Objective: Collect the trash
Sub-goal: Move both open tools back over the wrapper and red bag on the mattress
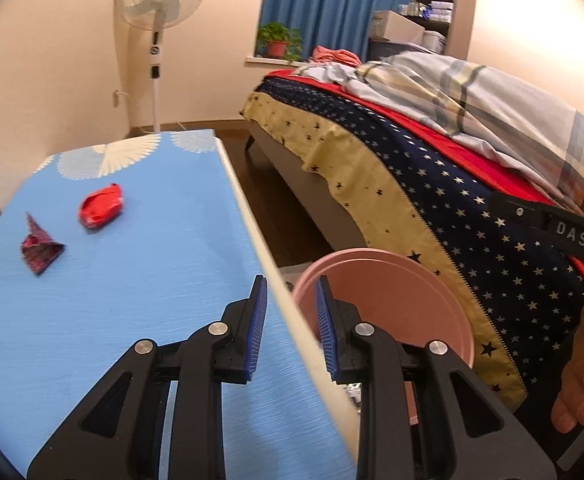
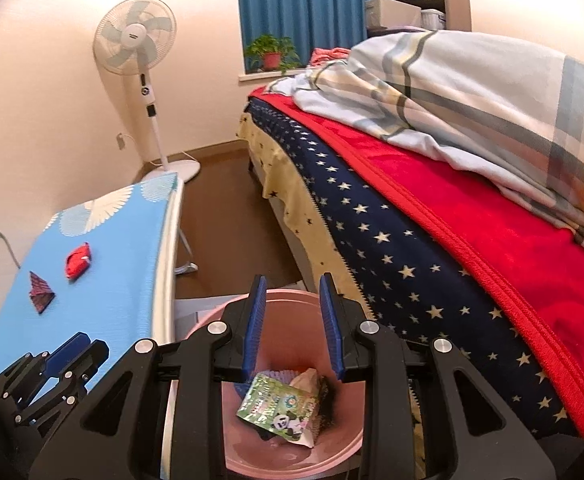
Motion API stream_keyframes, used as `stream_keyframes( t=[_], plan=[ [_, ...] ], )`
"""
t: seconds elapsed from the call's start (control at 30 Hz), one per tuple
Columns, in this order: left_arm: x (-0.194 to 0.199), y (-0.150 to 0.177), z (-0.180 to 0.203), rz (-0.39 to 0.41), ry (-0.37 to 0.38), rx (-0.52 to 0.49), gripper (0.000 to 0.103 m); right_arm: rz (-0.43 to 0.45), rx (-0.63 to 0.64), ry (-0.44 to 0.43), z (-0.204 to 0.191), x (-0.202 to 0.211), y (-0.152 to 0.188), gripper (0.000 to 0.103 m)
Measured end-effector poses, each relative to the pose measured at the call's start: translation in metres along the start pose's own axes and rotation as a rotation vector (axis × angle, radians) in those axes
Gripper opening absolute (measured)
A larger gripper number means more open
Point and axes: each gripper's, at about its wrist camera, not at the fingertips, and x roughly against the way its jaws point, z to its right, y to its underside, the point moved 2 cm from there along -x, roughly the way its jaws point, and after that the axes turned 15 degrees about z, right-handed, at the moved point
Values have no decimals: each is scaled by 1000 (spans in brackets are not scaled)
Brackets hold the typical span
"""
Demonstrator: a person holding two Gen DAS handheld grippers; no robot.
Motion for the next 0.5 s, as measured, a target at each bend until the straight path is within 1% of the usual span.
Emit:
stream_keyframes(
  t=[0.27, 0.47, 0.5],
  plan=[
    [14, -4, -43, 35, -114, 60, 25, 34, 25, -123, -45, 5, 0, 29],
    [18, -8, -87, 73, -233, 134, 25, 53, 19, -221, -81, -1, 1, 29],
    [19, -9, -99, 85, -269, 153, 25, 56, 20, -238, -86, -3, 2, 29]
  ],
)
